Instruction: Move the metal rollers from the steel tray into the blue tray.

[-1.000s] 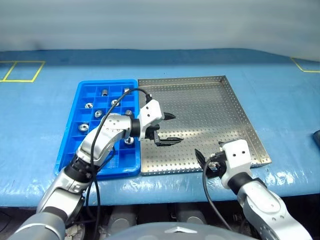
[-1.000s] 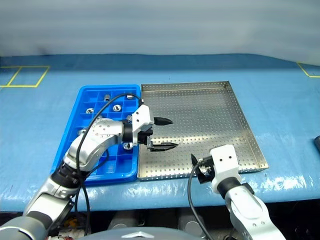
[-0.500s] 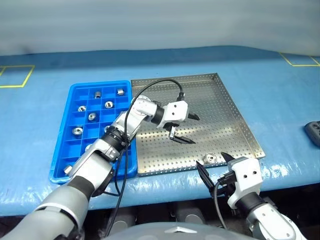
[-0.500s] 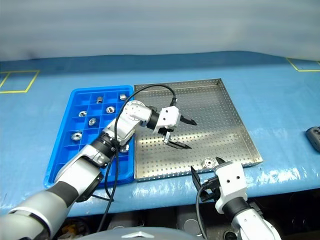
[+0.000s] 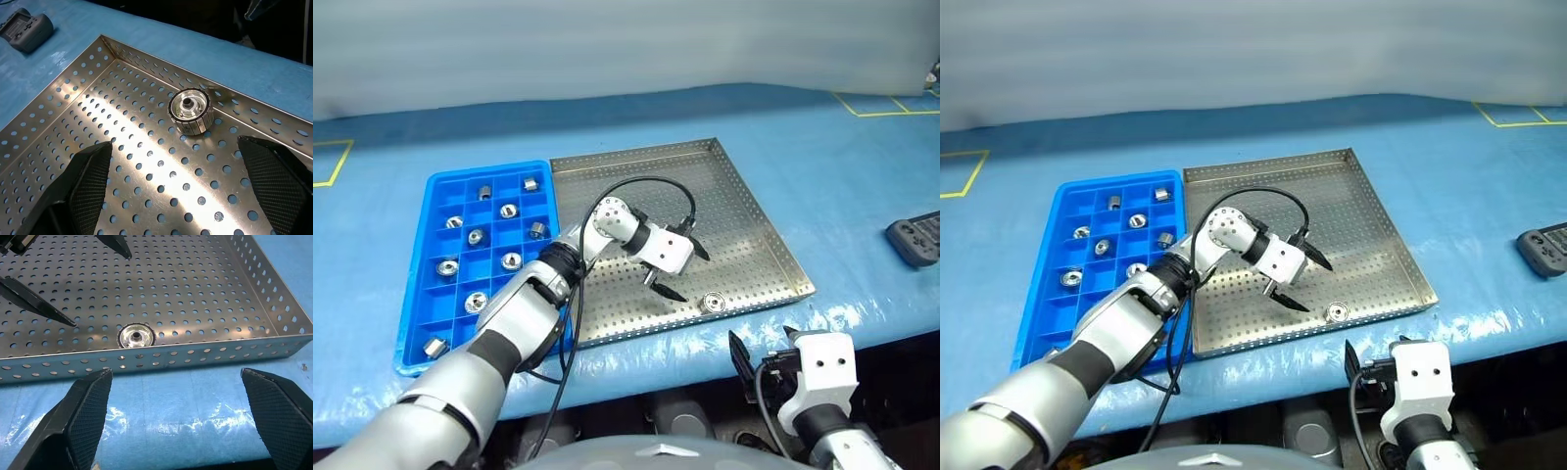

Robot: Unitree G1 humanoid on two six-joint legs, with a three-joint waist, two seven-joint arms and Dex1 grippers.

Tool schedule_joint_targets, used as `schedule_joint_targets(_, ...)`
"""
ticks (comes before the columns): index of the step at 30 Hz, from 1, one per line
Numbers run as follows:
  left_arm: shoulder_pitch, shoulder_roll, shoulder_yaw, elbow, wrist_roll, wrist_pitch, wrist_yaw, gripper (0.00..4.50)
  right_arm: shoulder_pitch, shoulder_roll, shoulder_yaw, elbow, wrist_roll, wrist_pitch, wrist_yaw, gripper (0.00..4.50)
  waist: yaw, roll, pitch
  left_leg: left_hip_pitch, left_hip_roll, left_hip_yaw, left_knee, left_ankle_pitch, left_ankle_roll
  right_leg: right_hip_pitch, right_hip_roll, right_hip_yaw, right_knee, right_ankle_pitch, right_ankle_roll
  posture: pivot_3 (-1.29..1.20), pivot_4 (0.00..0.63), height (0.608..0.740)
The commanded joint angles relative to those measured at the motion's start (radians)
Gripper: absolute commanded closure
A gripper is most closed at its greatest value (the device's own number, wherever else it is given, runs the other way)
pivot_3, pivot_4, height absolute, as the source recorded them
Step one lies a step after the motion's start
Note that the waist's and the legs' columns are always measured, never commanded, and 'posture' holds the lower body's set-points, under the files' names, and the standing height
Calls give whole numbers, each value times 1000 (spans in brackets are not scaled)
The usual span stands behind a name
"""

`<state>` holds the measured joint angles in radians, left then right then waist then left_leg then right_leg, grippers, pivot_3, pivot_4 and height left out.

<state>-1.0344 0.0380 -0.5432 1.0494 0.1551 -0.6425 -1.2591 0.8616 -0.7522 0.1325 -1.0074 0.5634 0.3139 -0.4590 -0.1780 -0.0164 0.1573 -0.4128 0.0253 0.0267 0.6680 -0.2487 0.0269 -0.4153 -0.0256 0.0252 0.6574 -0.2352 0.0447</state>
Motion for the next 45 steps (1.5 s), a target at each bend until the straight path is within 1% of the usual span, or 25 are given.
schedule_joint_targets(1, -40, -31, 16, 31, 21, -62, 31, 0, -35, 7, 9, -40, 17, 15, -31, 58, -13, 0, 0, 0, 0, 0, 0, 0, 0, 0, 0, 0, 0, 0, 0, -380, 150, 740)
schedule_joint_targets(6, -67, -34, -29, 83, 125, -155, 85, 0, -113, 19, 36, -40, 28, 47, -57, 58, -44, -1, 0, 0, 0, 0, 0, 0, 0, 0, 0, 1, 0, 1, 2, -393, 150, 740)
schedule_joint_targets(8, -76, -33, -46, 99, 163, -190, 104, 0, -122, 25, 41, -40, 27, 53, -63, 58, -55, -1, 0, 0, 0, 0, 0, 0, 0, 0, 0, 1, 0, 3, 6, -399, 150, 740)
schedule_joint_targets(11, -85, -30, -66, 112, 210, -236, 130, 0, -133, 34, 52, -40, 22, 59, -69, 58, -70, -1, 0, 1, 2, 1, -1, 0, 1, 0, 0, 2, 0, 3, 7, -400, 150, 740)
schedule_joint_targets(18, -123, -57, -103, 143, 304, -293, 220, 0, -165, 74, 63, -40, 15, 89, -79, 58, -98, -1, 0, 1, 2, 3, -1, -1, 2, 0, -2, 5, -1, 3, 9, -418, 150, 740)
schedule_joint_targets(24, -149, -75, -145, 174, 381, -308, 262, 0, -184, 106, 71, -40, -6, 117, -85, 58, -121, -1, 0, 1, 2, 4, -1, -2, 3, 0, -2, 7, -2, 4, 12, -433, 150, 740)
schedule_joint_targets(27, -158, -76, -172, 184, 422, -315, 288, 631, -182, 121, 78, -40, -24, 120, -85, 0, -128, -1, -1, 2, 2, 6, -1, -2, 4, 0, -2, 9, -2, 4, 12, -437, 150, 740)
schedule_joint_targets(33, -161, -80, -190, 202, 452, -305, 281, 2580, -174, 143, 89, -40, -53, 122, -79, 0, -130, -1, -2, 2, 1, 8, -1, -1, 8, 4, -4, 12, -9, 5, 13, -439, 150, 740)
schedule_joint_targets(36, -159, -79, -180, 206, 446, -299, 280, 2629, -173, 153, 92, -40, -62, 125, -74, 0, -137, -1, -3, 1, 0, 10, -1, -2, 13, 5, -5, 15, -14, 8, 18, -434, 150, 740)
schedule_joint_targets(40, -160, -77, -133, 206, 393, -267, 258, 2629, -179, 164, 90, -40, -67, 136, -60, 0, -139, -2, -3, 1, -2, 14, -1, -3, 16, 4, -7, 18, -15, 9, 20, -434, 150, 740)
schedule_joint_targets(45, -175, -32, -21, 169, 244, -232, 101, 2629, -209, 176, 79, -40, -54, 172, -37, 0, -139, -2, -3, 1, -3, 18, -1, -4, 18, 2, -8, 21, -14, 11, 24, -370, 150, 740)
